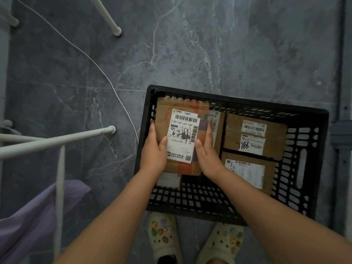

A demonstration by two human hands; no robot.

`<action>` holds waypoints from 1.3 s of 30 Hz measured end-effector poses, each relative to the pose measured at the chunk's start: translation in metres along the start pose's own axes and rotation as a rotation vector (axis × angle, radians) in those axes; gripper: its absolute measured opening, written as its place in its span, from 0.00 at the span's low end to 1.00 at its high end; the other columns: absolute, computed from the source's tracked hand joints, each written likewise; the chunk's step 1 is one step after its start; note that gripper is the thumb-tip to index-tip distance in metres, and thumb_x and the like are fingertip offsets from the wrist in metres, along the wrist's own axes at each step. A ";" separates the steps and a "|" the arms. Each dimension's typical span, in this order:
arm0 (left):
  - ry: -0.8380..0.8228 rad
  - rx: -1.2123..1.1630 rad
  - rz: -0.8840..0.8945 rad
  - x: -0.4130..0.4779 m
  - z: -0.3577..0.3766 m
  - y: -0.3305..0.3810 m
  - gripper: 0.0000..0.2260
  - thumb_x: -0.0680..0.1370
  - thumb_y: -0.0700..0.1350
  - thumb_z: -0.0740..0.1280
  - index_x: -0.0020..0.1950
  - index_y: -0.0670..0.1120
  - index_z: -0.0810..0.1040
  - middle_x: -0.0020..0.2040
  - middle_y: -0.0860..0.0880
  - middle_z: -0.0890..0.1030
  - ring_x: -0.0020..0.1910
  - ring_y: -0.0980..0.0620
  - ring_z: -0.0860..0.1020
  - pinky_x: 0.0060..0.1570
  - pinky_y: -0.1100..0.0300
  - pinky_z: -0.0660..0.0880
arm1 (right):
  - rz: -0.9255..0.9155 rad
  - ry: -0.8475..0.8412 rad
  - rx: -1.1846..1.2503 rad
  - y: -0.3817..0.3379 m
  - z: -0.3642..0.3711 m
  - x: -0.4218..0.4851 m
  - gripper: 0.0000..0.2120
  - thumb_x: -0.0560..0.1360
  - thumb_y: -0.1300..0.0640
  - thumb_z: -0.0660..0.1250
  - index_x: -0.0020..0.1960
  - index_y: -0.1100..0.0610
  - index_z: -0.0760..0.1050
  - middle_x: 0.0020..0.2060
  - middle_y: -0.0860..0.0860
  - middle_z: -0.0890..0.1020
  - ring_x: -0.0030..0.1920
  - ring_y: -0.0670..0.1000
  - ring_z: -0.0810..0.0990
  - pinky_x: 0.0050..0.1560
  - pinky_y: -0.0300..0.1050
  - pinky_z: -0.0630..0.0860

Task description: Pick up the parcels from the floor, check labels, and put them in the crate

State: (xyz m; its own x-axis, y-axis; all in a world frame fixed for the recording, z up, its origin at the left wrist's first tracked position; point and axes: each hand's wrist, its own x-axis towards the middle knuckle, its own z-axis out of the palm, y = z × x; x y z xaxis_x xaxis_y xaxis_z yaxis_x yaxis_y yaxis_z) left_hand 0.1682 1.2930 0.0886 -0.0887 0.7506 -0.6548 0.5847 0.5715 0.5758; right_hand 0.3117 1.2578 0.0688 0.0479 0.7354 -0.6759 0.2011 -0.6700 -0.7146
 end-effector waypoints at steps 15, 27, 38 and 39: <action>-0.205 -0.319 0.154 -0.159 -0.118 0.162 0.24 0.81 0.43 0.59 0.76 0.48 0.57 0.66 0.53 0.71 0.62 0.60 0.71 0.47 0.78 0.70 | 0.005 0.107 0.221 -0.206 -0.087 -0.174 0.24 0.82 0.48 0.48 0.76 0.43 0.45 0.75 0.46 0.58 0.70 0.39 0.57 0.65 0.37 0.55; -0.415 -0.168 0.658 -0.377 -0.224 0.367 0.09 0.81 0.48 0.60 0.61 0.54 0.71 0.60 0.53 0.77 0.58 0.56 0.76 0.51 0.68 0.71 | -0.271 0.487 0.239 -0.380 -0.183 -0.444 0.24 0.80 0.53 0.56 0.75 0.48 0.55 0.51 0.39 0.80 0.56 0.45 0.80 0.65 0.51 0.71; -0.849 -0.077 1.115 -0.567 -0.153 0.459 0.06 0.77 0.49 0.64 0.53 0.58 0.75 0.52 0.54 0.81 0.54 0.52 0.80 0.55 0.59 0.74 | -0.345 1.101 0.434 -0.344 -0.234 -0.684 0.17 0.81 0.56 0.56 0.69 0.50 0.65 0.49 0.42 0.81 0.49 0.42 0.81 0.56 0.41 0.76; -0.894 -0.088 1.149 -0.588 -0.144 0.460 0.07 0.77 0.49 0.63 0.53 0.57 0.75 0.52 0.54 0.81 0.53 0.52 0.80 0.55 0.59 0.74 | -0.349 1.152 0.435 -0.336 -0.235 -0.708 0.17 0.81 0.57 0.56 0.69 0.49 0.66 0.49 0.42 0.81 0.49 0.42 0.81 0.55 0.41 0.76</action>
State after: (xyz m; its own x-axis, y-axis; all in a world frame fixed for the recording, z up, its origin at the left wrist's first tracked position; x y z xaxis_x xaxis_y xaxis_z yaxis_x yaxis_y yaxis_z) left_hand 0.3732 1.1627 0.8092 0.9238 0.3646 0.1166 -0.0670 -0.1459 0.9870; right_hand 0.4400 0.9863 0.8301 0.9175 0.3944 -0.0515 0.0495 -0.2416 -0.9691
